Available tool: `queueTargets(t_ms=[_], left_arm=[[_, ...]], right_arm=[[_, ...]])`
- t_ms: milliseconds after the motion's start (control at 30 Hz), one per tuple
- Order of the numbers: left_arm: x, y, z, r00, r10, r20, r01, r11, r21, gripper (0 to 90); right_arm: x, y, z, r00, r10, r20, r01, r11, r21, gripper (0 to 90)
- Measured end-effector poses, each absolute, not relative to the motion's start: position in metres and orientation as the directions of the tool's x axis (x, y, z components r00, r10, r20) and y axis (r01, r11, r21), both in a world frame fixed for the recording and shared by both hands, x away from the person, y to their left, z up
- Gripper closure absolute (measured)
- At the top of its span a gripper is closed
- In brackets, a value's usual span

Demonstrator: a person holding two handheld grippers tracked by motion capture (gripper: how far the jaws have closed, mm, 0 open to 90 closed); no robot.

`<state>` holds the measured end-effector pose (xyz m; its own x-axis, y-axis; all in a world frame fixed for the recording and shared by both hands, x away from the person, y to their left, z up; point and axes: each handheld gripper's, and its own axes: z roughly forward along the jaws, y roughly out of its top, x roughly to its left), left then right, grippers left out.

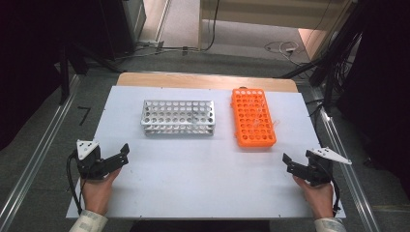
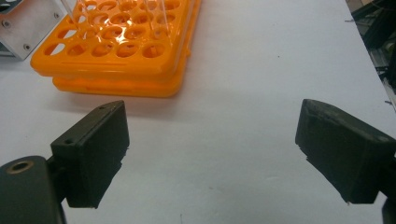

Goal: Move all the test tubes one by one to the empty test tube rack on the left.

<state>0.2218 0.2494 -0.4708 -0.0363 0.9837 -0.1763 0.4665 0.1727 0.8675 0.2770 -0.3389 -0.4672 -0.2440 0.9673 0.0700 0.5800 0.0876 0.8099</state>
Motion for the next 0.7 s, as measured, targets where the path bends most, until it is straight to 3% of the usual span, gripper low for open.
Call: queueTargets(t_ms=[700], left_arm=[[0.224,0.245,-0.472,-0.013,0.985,-0.17,0.467,0.157,0.87,2.3]], right_arm=[[0.295,-0.322,-0.461,-0.272,0.961,0.052,0.556,0.113,0.823,11.8]])
